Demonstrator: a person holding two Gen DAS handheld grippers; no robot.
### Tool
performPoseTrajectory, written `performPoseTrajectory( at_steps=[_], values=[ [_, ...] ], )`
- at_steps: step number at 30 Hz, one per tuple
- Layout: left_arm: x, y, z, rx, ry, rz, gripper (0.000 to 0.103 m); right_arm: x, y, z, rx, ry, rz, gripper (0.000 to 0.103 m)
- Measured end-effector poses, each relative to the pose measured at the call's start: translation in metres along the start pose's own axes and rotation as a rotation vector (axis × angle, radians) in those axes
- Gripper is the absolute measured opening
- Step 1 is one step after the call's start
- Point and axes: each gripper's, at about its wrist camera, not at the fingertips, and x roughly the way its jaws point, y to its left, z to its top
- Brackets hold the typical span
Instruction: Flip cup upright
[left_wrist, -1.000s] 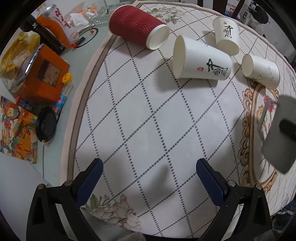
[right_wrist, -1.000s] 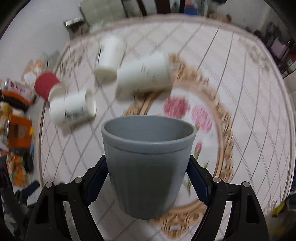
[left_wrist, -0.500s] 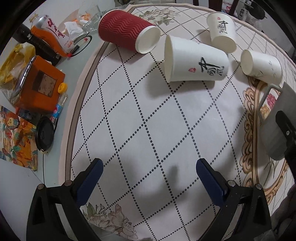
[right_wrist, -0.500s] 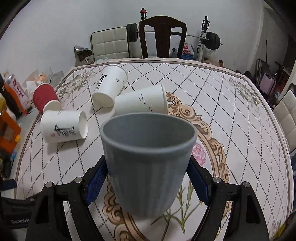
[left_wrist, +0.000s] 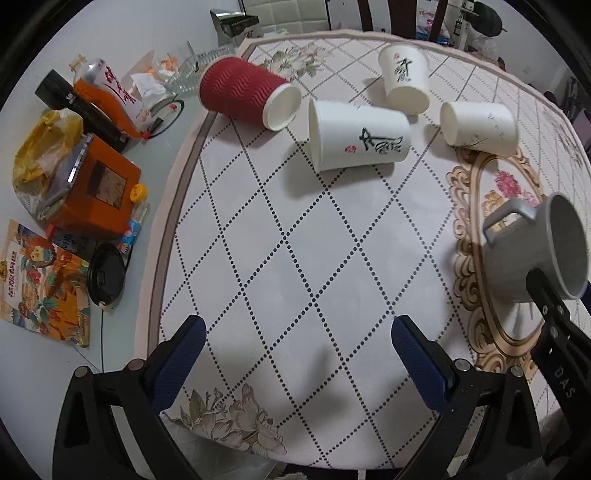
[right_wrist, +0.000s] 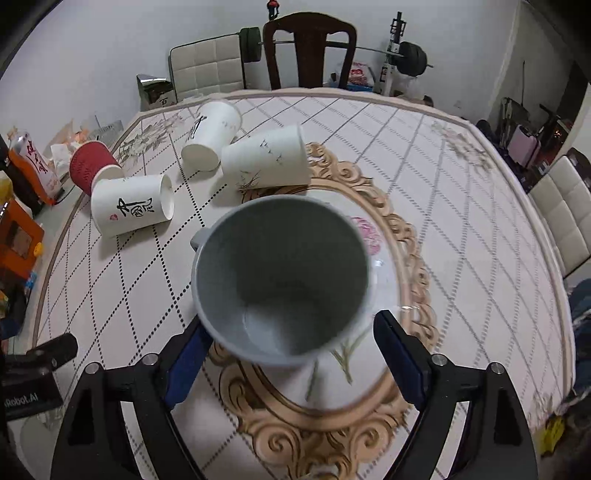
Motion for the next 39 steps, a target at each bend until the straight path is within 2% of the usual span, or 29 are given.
performPoseTrajectory(
  at_steps=[10, 15, 21, 26, 32, 39],
  values=[
    [-0.083, -0.004, -0.028, -0.006, -0.113, -0.027, 0.103, -0.083, -0.032, -0.012, 0.038, -0.032, -0.074, 0.102],
    [-0.145, -0.007, -0.055, -0.002, -0.203, -0.042, 0.103, -0.159, -0.052, -0.017, 0.044, -0.098, -0.115, 0.103],
    [-0.222, -0.001, -0.089, -0.029, -0.314, -0.065, 0.103, -0.244, -0.067, -0.03, 0.028, -0.143, -0.13, 0.103],
    [-0.271, 0.005, -0.115, -0.05, -0.39, -0.068, 0.103, -0.312, -0.074, -0.043, 0.013, -0.199, -0.131, 0.103],
    [-0.309, 0.011, -0.14, -0.062, -0.438, -0.082, 0.103, -0.369, -0.078, -0.055, -0.006, -0.246, -0.114, 0.103],
    [-0.334, 0.013, -0.161, -0.07, -0.479, -0.082, 0.103, -0.404, -0.08, -0.065, -0.012, -0.275, -0.091, 0.103]
  ],
)
